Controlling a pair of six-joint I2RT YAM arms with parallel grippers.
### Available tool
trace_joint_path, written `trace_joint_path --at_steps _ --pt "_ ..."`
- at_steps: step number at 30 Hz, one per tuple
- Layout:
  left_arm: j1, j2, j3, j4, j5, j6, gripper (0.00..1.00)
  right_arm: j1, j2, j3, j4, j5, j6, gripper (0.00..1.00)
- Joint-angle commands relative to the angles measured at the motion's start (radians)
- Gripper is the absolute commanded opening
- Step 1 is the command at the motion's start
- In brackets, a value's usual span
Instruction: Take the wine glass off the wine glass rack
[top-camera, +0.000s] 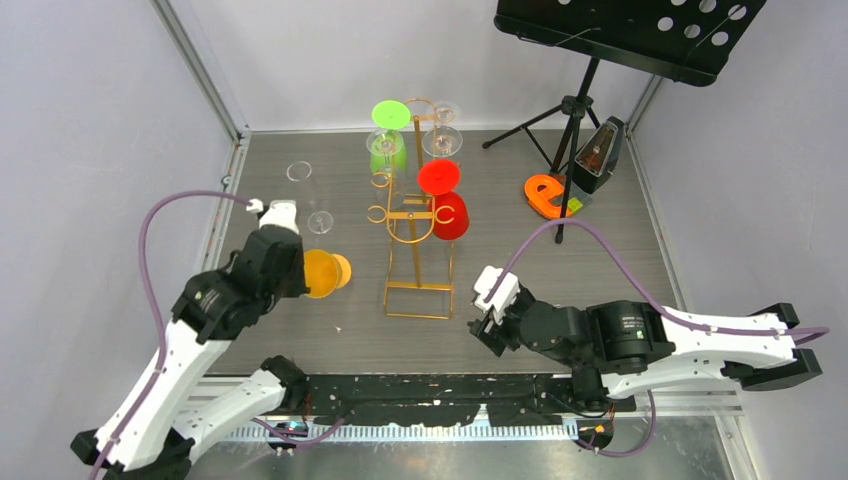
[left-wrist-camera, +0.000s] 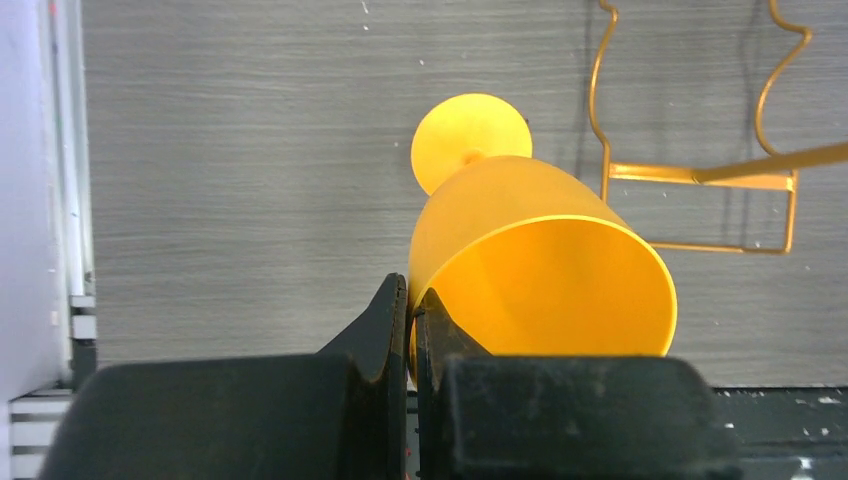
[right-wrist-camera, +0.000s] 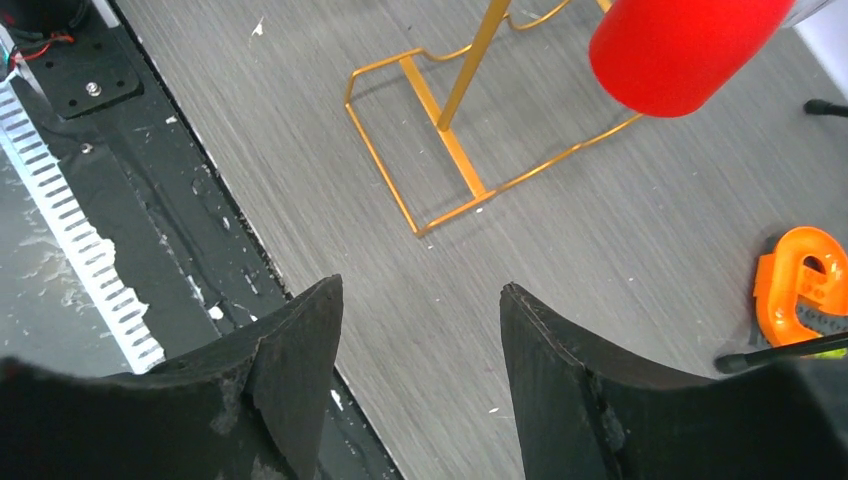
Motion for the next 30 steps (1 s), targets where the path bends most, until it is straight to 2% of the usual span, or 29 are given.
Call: trace_joint_path --at_steps 1,6,12,19,30 --pt "0.014 0.125 0.105 0.017 -0.079 0.092 0.0 0.003 0.034 0.038 -0.008 -0.034 0.093 0.64" --pt "0.11 0.243 0.183 0.065 -0.001 0.161 0.0 0.003 0.035 0.024 0.014 -0.047 0.137 0.63" --pt "0.253 0.359 0.25 0.099 0.163 0.216 0.0 0.004 -0.01 -0.014 0.026 -0.07 0.185 0.63" --pt "0.379 0.5 0.314 0.101 0.239 0.248 0.0 0.003 -0.057 -0.059 0.035 -0.087 0.216 0.63" --pt "0.515 0.625 0.313 0.136 0.303 0.255 0.0 0.003 -0.121 -0.119 0.054 -0.109 0.245 0.63"
